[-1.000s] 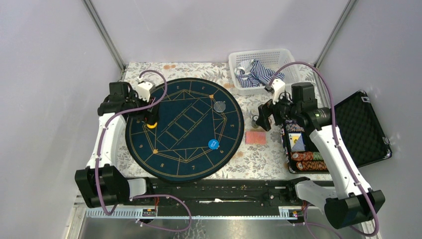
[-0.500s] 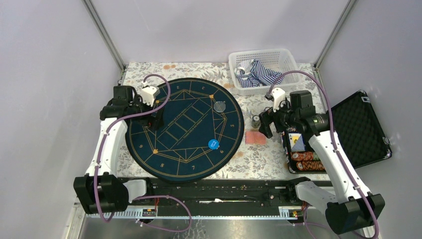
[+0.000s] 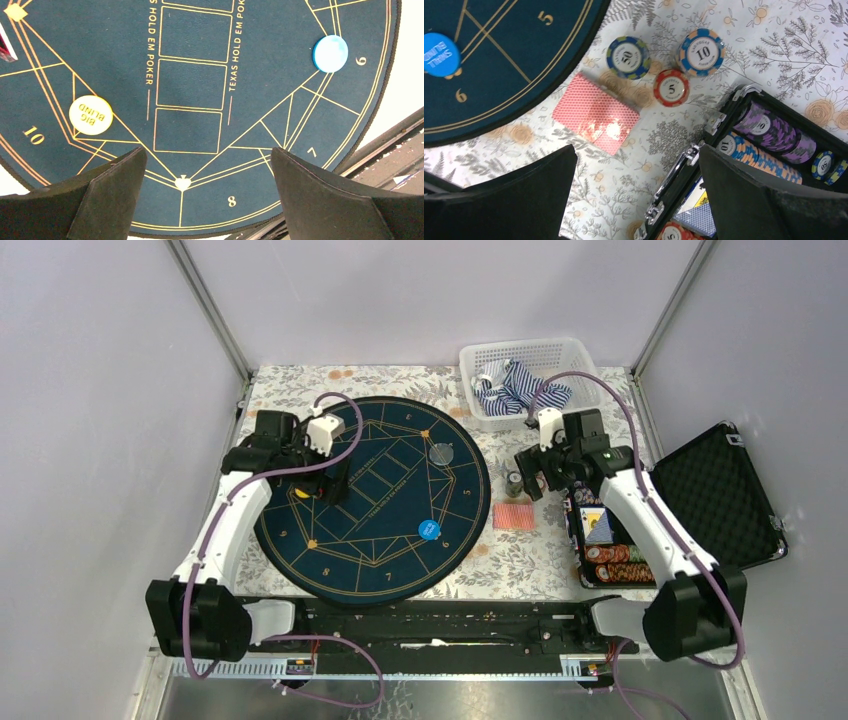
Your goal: Distribute texas hold em gaming equipment
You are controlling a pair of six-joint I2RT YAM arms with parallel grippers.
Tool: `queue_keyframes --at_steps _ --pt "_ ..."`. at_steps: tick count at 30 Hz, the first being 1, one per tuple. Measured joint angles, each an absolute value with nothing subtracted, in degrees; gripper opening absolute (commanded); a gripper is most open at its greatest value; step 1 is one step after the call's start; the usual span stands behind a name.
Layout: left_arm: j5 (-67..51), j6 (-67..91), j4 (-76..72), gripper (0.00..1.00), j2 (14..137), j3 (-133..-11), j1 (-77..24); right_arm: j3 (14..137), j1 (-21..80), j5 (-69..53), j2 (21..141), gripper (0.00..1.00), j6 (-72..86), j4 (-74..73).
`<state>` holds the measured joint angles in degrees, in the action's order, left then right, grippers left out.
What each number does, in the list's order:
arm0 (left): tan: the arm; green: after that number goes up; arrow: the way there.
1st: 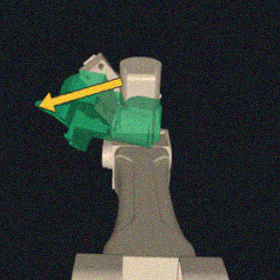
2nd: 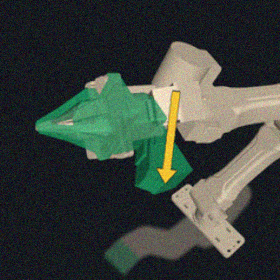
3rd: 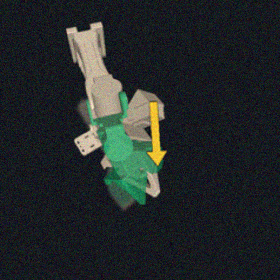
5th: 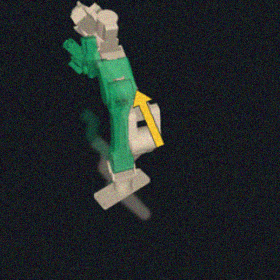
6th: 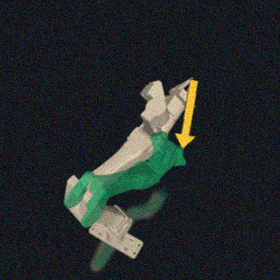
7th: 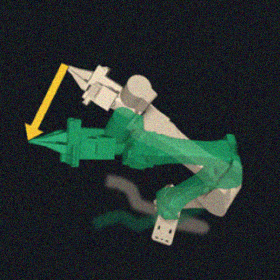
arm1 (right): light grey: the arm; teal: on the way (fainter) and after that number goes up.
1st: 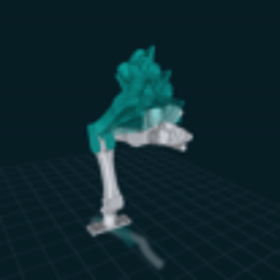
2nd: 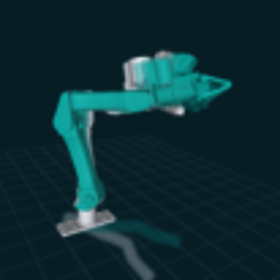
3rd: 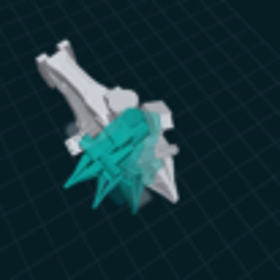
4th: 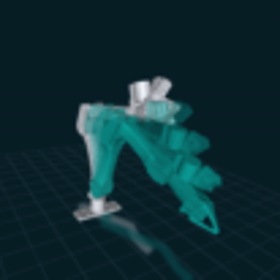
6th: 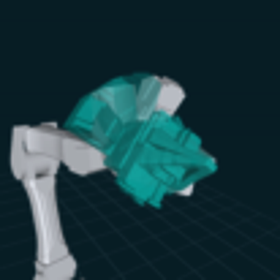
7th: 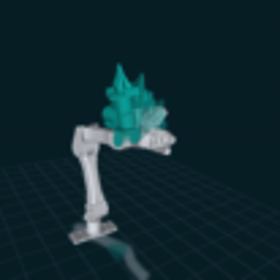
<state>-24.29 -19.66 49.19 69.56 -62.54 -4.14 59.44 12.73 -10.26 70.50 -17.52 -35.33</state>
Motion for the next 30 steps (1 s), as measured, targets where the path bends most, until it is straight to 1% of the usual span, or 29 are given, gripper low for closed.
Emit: queue_keyframes --at_steps 3,7,12,20,26,30 --pt "-24.34 -19.29 48.75 0.99 70.76 -62.57 -5.13 60.77 12.49 -8.95 74.63 0.98 -17.52 -34.06" --pt "-24.51 -18.20 47.27 0.99 71.64 -62.46 -6.59 63.37 11.33 -8.32 80.40 0.90 -17.47 -32.25" --pt "-24.67 -17.65 45.74 0.99 71.64 -62.30 -7.57 67.13 9.58 -8.03 86.54 0.84 -16.45 -30.55" --pt "-24.64 -17.47 45.25 0.99 71.64 -62.30 -7.64 73.71 8.78 -7.64 95.50 0.83 -15.31 -28.77" --pt "-24.64 -17.50 45.25 0.99 71.64 -62.30 -7.70 74.52 8.60 -6.48 100.27 0.79 -15.18 -27.86" --pt "-24.64 -17.50 45.25 0.99 71.64 -62.30 -7.77 74.52 8.45 -5.82 102.43 0.79 -15.16 -27.29"
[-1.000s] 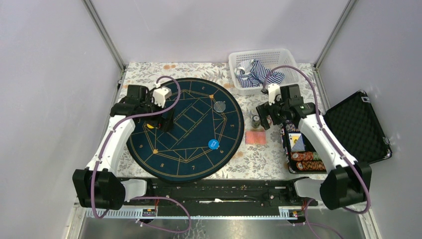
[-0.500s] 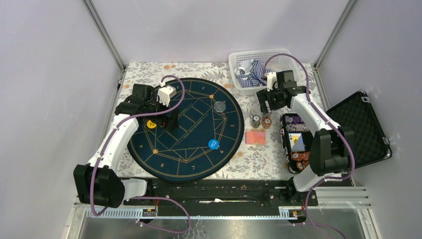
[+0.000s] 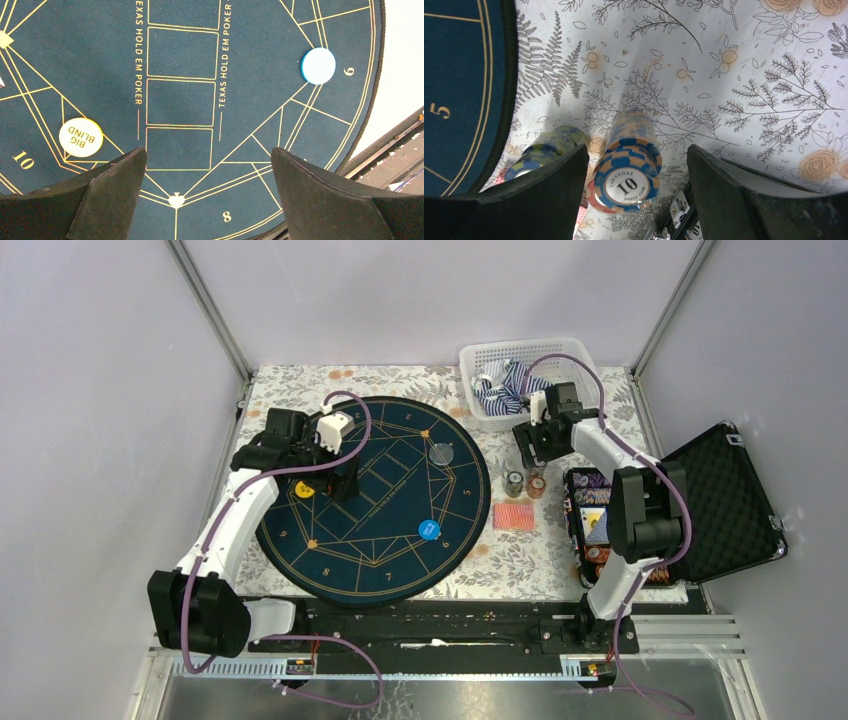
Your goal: Distribute texas hold em gaming equipment
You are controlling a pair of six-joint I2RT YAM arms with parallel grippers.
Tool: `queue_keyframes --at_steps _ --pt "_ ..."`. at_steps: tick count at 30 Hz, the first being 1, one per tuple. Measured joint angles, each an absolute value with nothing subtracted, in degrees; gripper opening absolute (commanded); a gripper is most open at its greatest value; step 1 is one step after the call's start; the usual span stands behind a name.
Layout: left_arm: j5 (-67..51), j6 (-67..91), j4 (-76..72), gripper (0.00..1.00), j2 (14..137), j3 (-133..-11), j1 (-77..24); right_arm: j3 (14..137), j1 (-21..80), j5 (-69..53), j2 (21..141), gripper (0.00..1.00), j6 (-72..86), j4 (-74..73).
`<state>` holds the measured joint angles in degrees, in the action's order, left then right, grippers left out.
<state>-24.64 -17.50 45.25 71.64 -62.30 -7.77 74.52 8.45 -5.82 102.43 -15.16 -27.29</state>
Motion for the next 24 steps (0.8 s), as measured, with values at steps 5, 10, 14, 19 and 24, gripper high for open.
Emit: queue_keyframes --at_steps 5,10,14,19,24 --pt "-24.64 -17.52 45.23 0.99 71.64 -62.30 -7.81 74.50 8.10 -5.48 104.68 0.78 -15.16 -26.02" --pt "-24.64 -17.52 45.04 0.99 71.94 -62.30 -7.84 74.50 7.86 -5.56 106.91 0.74 -15.20 -25.67" --pt "-24.64 -17.52 44.62 0.99 72.53 -62.30 -7.84 74.50 7.84 -5.67 108.22 0.69 -15.22 -25.50" --pt "-24.64 -17.54 43.88 0.99 73.12 -62.30 -7.84 74.50 7.84 -5.69 109.27 0.64 -15.25 -25.15" --pt "-24.62 -17.58 43.77 0.99 73.25 -62.28 -7.84 74.50 7.84 -6.68 110.85 0.61 -15.27 -24.99"
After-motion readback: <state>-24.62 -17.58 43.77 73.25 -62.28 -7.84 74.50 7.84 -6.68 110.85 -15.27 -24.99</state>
